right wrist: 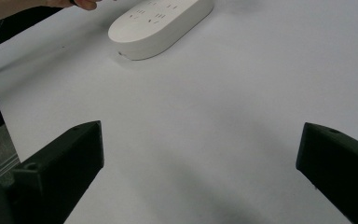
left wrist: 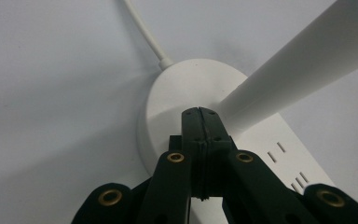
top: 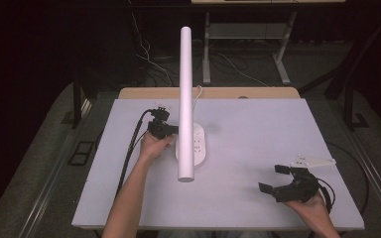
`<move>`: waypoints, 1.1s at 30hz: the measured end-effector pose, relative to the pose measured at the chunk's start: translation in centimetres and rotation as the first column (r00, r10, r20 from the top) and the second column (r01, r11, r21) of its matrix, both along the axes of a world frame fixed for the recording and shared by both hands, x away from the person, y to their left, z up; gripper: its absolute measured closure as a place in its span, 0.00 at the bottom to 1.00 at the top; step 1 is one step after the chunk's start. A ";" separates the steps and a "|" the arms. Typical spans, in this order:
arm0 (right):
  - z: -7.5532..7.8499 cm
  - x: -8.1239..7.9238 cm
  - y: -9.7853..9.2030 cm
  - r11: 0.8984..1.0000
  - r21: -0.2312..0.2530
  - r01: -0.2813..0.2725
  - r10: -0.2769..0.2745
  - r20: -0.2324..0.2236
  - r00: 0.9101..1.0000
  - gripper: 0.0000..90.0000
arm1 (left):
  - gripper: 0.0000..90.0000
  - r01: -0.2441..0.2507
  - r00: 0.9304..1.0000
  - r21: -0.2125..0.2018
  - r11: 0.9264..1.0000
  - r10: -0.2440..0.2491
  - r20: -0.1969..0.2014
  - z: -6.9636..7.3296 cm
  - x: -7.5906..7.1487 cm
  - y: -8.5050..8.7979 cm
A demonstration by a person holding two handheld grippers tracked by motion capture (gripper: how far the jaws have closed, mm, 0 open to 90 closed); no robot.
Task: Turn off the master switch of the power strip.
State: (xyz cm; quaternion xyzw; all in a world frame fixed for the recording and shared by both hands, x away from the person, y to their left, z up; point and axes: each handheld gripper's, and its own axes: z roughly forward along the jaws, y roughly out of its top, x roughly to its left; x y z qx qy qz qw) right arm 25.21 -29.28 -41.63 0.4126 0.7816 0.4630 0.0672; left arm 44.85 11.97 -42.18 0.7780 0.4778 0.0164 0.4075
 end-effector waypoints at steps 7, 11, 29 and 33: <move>-0.1 0.1 -0.2 1.000 0.004 0.003 -0.003 0.000 1.000 0.00 | 1.00 -0.032 0.999 -0.064 0.997 0.032 -0.001 -0.2 0.0 1.1; 0.0 0.1 -0.2 1.000 0.005 0.006 -0.006 0.000 1.000 0.00 | 0.95 -0.037 0.999 -0.079 0.996 0.038 0.012 0.0 -0.1 1.6; 0.0 0.0 -0.1 1.000 0.004 0.004 -0.004 0.001 1.000 0.00 | 0.88 -0.061 0.991 -0.110 0.992 0.073 0.113 3.3 -2.1 4.7; 0.0 0.1 -0.1 1.000 0.006 0.004 -0.004 0.004 1.000 0.00 | 0.86 -0.071 0.989 -0.129 0.989 0.086 0.118 3.7 -3.0 5.2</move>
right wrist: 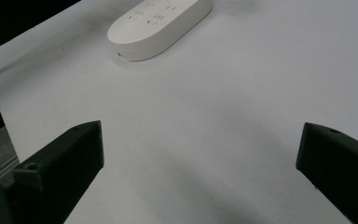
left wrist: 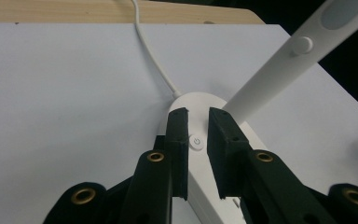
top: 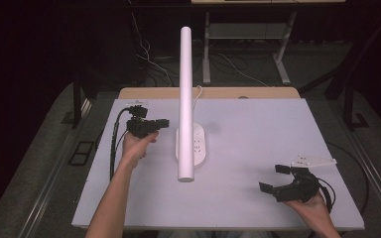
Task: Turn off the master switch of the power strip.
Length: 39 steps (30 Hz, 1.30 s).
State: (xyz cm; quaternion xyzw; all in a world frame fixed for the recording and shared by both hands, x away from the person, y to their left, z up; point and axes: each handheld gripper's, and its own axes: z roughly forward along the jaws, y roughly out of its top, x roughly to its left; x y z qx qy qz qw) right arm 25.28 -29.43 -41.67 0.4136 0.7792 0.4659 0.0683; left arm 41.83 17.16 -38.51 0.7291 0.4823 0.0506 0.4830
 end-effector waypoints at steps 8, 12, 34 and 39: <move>0.0 0.0 0.0 1.000 -0.001 -0.005 0.005 -0.001 1.000 0.00 | 0.83 -0.013 1.000 -0.029 1.000 0.014 0.022 0.5 -1.6 1.2; 0.0 0.0 0.0 1.000 -0.002 -0.005 0.005 0.000 1.000 0.00 | 0.80 -0.016 0.999 -0.022 1.000 0.017 0.035 0.7 -2.4 1.7; -0.1 0.0 0.2 1.000 -0.006 -0.004 0.004 -0.003 1.000 0.00 | 0.15 0.026 0.997 -0.096 0.995 -0.018 0.081 0.2 -7.4 2.7; -0.1 0.0 0.3 1.000 -0.008 -0.008 0.008 -0.009 1.000 0.00 | 0.03 0.051 0.993 -0.081 0.995 -0.042 0.111 0.0 -8.5 2.4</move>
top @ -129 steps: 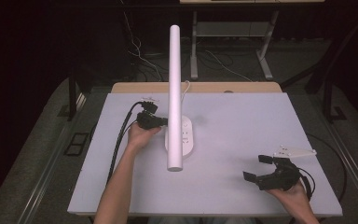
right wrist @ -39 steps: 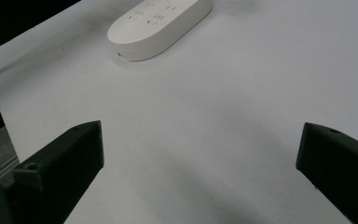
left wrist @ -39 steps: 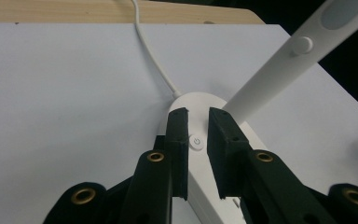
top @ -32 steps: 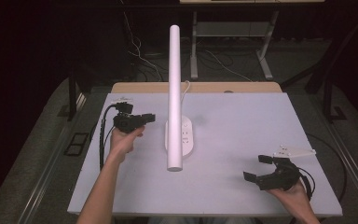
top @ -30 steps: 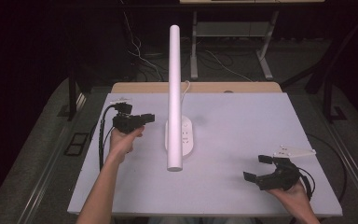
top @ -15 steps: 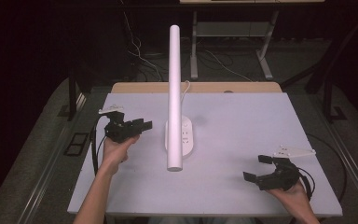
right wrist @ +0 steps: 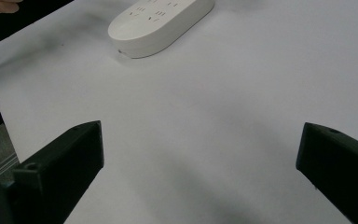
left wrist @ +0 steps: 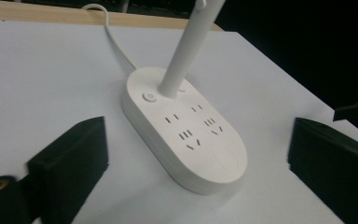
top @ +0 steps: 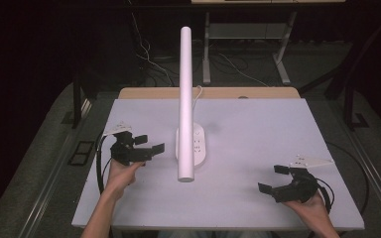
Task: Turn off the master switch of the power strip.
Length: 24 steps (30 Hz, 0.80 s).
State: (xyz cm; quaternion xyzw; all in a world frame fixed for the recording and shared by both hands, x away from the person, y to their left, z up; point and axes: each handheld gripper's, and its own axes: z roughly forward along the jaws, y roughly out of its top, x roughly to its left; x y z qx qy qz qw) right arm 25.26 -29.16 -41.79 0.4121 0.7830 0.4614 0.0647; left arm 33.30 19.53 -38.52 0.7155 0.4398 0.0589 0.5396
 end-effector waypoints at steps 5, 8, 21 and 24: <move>0.0 0.0 0.0 1.000 -0.003 -0.001 0.001 0.000 1.000 0.00 | 0.00 0.039 0.999 0.021 0.999 -0.040 0.015 -0.4 -1.0 -0.1; 0.0 0.0 0.1 1.000 -0.004 -0.003 0.003 -0.001 1.000 0.00 | 0.00 0.052 0.998 0.033 0.998 -0.053 0.021 -0.7 -1.7 -0.1; -0.1 -0.1 0.2 1.000 -0.005 -0.010 0.010 -0.003 1.000 0.00 | 0.00 0.096 0.995 0.077 0.992 -0.098 0.033 -2.7 -5.2 -0.7; -0.1 -0.1 0.2 1.000 -0.006 -0.012 0.012 0.000 1.000 0.00 | 0.00 0.102 0.994 0.091 0.991 -0.106 0.036 -3.2 -6.0 -0.7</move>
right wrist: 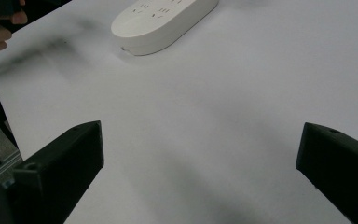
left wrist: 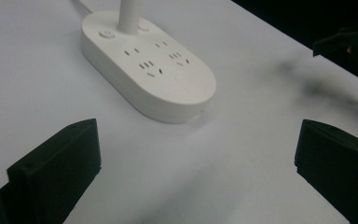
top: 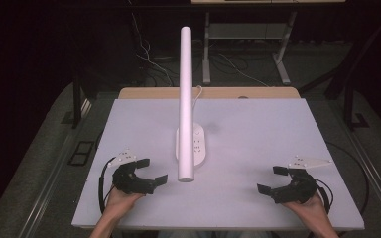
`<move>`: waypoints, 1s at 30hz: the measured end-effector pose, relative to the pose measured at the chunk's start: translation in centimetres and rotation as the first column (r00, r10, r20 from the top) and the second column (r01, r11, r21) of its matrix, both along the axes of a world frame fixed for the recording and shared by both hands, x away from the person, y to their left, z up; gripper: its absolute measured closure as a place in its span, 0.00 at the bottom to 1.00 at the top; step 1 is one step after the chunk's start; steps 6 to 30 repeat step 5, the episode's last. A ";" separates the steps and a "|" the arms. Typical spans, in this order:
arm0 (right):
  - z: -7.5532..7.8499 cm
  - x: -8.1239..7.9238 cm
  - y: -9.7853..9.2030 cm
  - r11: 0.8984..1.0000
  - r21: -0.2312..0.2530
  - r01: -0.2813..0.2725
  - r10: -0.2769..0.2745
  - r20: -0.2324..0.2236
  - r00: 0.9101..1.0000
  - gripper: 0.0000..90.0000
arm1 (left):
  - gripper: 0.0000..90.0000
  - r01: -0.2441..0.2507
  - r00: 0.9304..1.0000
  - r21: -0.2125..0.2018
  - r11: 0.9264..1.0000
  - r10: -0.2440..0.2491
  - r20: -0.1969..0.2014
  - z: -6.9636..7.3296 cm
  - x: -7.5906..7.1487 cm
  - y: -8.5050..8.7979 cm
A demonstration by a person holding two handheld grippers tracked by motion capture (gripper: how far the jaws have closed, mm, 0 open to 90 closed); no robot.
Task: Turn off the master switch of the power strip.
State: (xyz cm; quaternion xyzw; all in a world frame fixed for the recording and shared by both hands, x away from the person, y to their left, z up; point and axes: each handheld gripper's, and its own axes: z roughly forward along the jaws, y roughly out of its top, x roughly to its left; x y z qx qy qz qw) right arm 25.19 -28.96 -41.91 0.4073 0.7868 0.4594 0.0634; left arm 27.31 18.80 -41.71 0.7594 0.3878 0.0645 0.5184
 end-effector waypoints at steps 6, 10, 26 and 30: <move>0.0 -0.1 0.0 1.000 0.004 0.001 -0.001 -0.009 1.000 0.00 | 0.00 0.011 1.000 0.024 1.000 -0.011 -0.003 -0.7 -0.9 0.1; 0.0 -0.1 0.0 1.000 0.004 0.001 -0.001 -0.009 1.000 0.00 | 0.00 0.011 1.000 0.024 1.000 -0.011 -0.003 -0.7 -0.9 0.1; 0.0 -0.1 0.0 1.000 0.004 0.001 -0.001 -0.009 1.000 0.00 | 0.00 0.011 1.000 0.024 1.000 -0.011 -0.003 -0.7 -0.9 0.1; 0.0 -0.1 0.0 1.000 0.004 0.001 -0.001 -0.009 1.000 0.00 | 0.00 0.011 1.000 0.024 1.000 -0.011 -0.003 -0.7 -0.9 0.1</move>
